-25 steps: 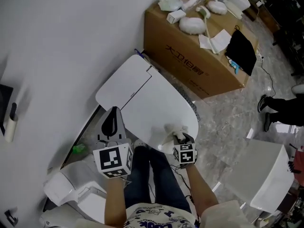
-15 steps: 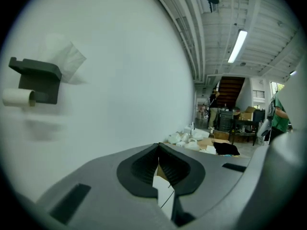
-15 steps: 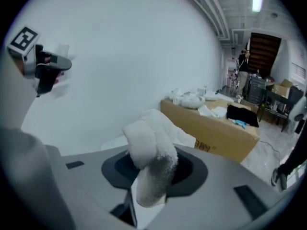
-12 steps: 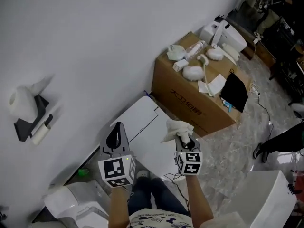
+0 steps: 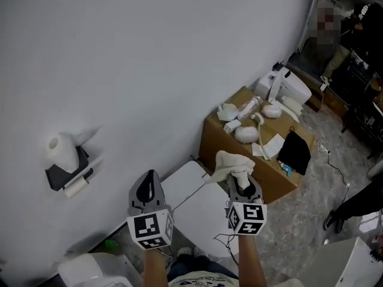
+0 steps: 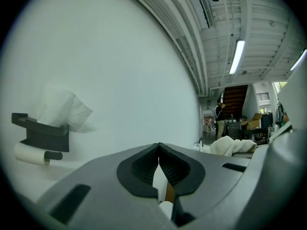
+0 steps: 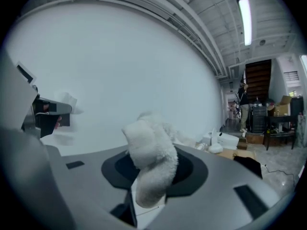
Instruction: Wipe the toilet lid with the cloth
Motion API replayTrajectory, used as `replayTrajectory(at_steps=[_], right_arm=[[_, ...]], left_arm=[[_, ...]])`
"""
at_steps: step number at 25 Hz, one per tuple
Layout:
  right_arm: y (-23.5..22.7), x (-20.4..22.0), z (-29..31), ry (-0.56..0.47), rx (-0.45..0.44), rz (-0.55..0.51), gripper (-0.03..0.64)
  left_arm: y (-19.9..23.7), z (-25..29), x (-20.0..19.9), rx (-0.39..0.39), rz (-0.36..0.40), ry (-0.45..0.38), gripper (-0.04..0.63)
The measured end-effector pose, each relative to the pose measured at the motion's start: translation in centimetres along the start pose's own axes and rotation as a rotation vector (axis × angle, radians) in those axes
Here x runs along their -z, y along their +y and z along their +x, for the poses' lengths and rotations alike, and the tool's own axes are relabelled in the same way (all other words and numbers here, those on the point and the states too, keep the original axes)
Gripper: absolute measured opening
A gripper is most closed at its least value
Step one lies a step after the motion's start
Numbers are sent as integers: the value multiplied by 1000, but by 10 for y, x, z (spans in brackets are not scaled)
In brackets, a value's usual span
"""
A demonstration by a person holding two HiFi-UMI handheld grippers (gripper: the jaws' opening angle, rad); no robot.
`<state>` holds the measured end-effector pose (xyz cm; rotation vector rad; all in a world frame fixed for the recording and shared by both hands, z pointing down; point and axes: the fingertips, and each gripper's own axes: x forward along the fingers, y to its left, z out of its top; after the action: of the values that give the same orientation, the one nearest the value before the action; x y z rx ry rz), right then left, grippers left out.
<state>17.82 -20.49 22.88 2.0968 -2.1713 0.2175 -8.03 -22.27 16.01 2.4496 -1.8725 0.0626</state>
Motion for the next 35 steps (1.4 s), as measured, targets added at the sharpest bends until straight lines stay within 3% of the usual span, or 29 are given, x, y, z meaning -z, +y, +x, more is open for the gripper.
replayTrajectory(at_steps=[4, 12, 35], right_arm=[[9, -41, -6, -90, 5, -31, 125], [13, -78, -22, -173, 11, -30, 124], [20, -119, -34, -255, 12, -51, 124]], left_arm=[[5, -6, -29, -10, 21, -59, 8], [8, -19, -55, -21, 42, -109, 8], [6, -18, -71, 3, 74, -132, 8]])
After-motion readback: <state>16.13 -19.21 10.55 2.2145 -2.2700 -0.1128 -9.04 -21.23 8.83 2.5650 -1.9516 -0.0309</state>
